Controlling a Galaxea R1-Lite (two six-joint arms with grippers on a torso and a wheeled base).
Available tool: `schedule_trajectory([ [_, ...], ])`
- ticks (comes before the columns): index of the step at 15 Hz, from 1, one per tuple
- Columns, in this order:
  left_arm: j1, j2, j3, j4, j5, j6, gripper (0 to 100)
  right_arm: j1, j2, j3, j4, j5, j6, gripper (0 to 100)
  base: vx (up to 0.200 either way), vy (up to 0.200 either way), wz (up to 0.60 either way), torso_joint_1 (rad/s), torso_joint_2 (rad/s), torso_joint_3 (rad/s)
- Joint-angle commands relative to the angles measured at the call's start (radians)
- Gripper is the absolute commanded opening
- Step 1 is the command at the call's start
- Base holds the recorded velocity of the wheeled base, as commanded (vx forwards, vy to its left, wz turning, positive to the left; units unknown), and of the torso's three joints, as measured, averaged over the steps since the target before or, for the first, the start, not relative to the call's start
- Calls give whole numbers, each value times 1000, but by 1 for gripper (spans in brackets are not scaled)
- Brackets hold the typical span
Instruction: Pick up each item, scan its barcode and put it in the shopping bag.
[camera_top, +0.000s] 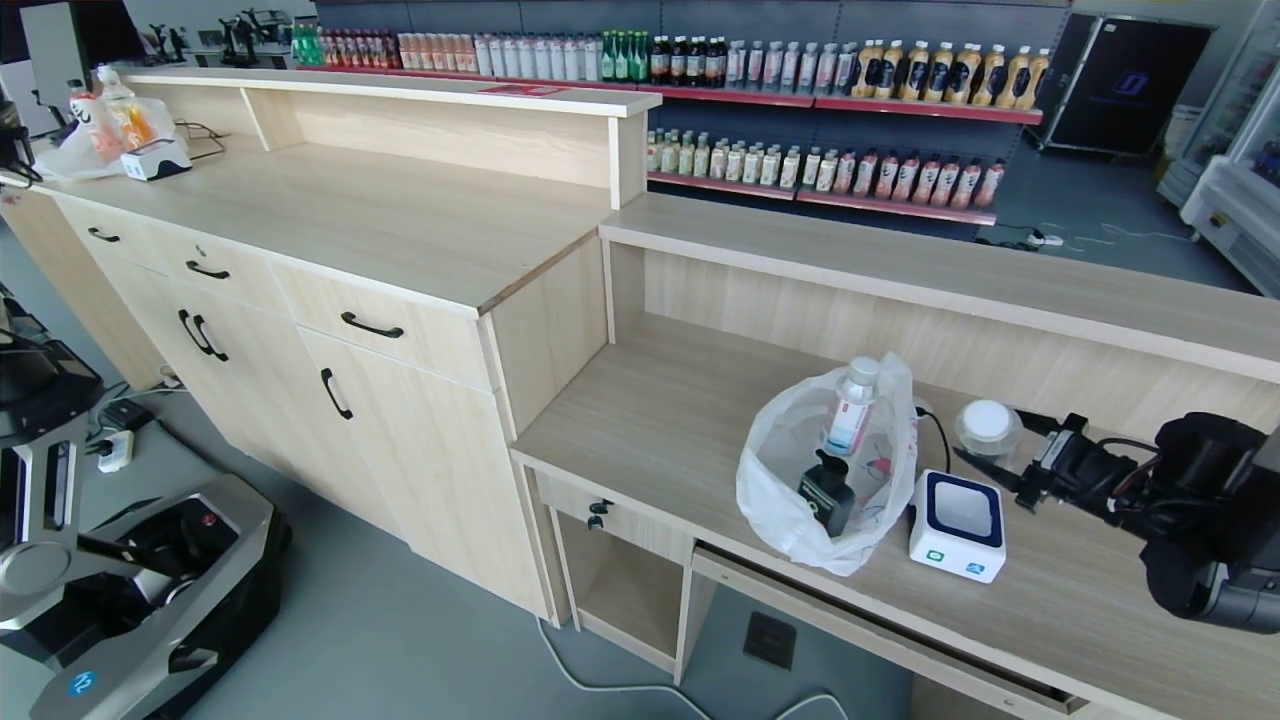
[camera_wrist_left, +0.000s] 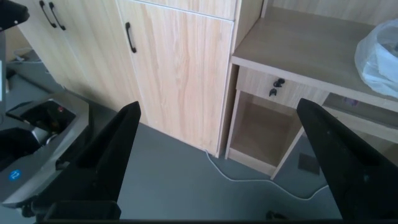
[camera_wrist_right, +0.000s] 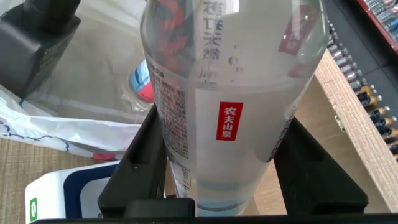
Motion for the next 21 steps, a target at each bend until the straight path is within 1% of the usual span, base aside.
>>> schedule_trajectory([
  [1,0,0,0,0,0,0,100,-6,33,-37,-1,7,8,0,0,0,0,0,0,0],
  [5,0,0,0,0,0,0,100,-3,63,-77,-1,16,21,0,0,0,0,0,0,0],
  [11,0,0,0,0,0,0,100,3,96,-96,-1,18,16,0,0,0,0,0,0,0],
  [21,0,0,0,0,0,0,100,43,158,-169,-1,18,19,0,0,0,0,0,0,0],
])
